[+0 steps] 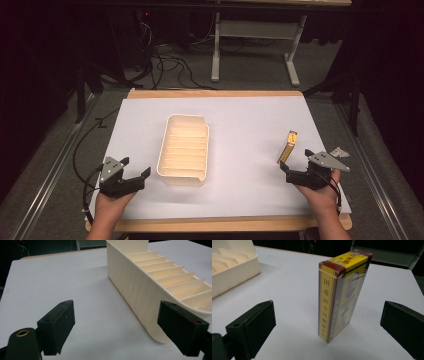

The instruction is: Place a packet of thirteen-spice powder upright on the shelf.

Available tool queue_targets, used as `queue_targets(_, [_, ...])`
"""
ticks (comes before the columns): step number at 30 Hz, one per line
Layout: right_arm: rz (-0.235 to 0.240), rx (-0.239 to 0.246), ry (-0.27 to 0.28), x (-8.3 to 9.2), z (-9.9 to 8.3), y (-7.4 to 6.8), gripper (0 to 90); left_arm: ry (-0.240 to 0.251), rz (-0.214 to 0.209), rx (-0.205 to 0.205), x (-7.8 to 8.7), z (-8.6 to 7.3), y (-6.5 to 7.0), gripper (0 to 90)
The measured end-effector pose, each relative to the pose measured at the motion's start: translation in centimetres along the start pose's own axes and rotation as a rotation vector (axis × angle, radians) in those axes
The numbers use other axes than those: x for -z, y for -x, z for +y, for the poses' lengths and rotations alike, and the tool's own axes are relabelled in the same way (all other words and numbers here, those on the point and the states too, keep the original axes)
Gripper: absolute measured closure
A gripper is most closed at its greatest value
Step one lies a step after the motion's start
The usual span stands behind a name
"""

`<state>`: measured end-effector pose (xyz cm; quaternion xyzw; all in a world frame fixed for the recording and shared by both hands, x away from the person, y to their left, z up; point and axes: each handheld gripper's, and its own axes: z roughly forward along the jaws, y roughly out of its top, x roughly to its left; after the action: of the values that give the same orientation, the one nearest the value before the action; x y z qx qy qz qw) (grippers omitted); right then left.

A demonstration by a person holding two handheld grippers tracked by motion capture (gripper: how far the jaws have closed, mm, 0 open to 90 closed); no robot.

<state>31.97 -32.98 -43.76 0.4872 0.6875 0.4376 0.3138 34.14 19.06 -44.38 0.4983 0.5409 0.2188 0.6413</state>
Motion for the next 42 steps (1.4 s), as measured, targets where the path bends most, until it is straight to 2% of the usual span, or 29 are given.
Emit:
queue_targets(8, [-0.057,-0.031,-0.015,-1.5,0.5,0.3,0.0,-0.01,-0.003,-0.008,-0.1,-0.2,0.1,14.9])
queue_targets(9, [-0.076,-0.053,-0.038,-2.2,0.5,0.7,0.0,-0.012,-0.004,-0.004,-0.2,-0.3,0.1,14.9])
queue_targets(10, [-0.076,-0.053,-0.038,-2.2,0.5,0.7,0.0,-0.013,-0.004,-0.007,-0.2,-0.3,0.1,14.9])
queue_targets(13, [-0.104,-0.077,-0.078,-3.7,0.6,1.2,0.5,-0.018,-0.006,-0.008,-0.3,-0.4,0.2,14.9])
queue_targets(22, [-0.154,-0.089,-0.083,-5.8,1.2,0.9,4.4,-0.023,-0.008,-0.011,-0.3,-0.5,0.2,15.0])
queue_targets(24, [-0.147,-0.081,-0.08,-6.1,1.2,0.7,11.4,-0.021,-0.01,-0.01,-0.2,-0.5,0.2,15.1])
queue_targets(29, [-0.137,-0.077,-0.051,-5.4,1.3,0.4,26.1,-0.023,-0.01,-0.011,-0.2,-0.4,0.2,15.2])
queue_targets(30, [-0.137,-0.077,-0.051,-5.4,1.3,0.4,26.1,-0.023,-0.01,-0.011,-0.2,-0.4,0.2,15.3])
queue_targets(31, [-0.132,-0.066,-0.044,-5.2,1.3,0.2,33.2,-0.022,-0.012,-0.007,-0.2,-0.4,0.2,15.3])
queue_targets(32, [-0.132,-0.066,-0.044,-5.2,1.3,0.2,33.2,-0.022,-0.012,-0.007,-0.2,-0.4,0.2,15.3])
queue_targets(33, [-0.141,-0.06,-0.041,-5.1,1.3,0.0,37.7,-0.024,-0.012,-0.014,-0.1,-0.5,0.2,15.3])
queue_targets(36, [-0.15,-0.065,-0.042,-5.0,1.3,0.0,39.3,-0.024,-0.012,-0.011,-0.1,-0.4,0.2,15.4])
queue_targets(37, [-0.151,-0.066,-0.035,-4.8,1.3,0.2,45.5,-0.023,-0.012,-0.009,-0.2,-0.4,0.2,15.4])
queue_targets(41, [-0.154,-0.067,-0.032,-4.6,1.3,0.3,50.3,-0.027,-0.013,-0.012,-0.2,-0.5,0.2,15.5])
queue_targets(42, [-0.158,-0.071,-0.031,-4.5,1.2,0.5,54.5,-0.026,-0.014,-0.01,-0.2,-0.5,0.2,15.5])
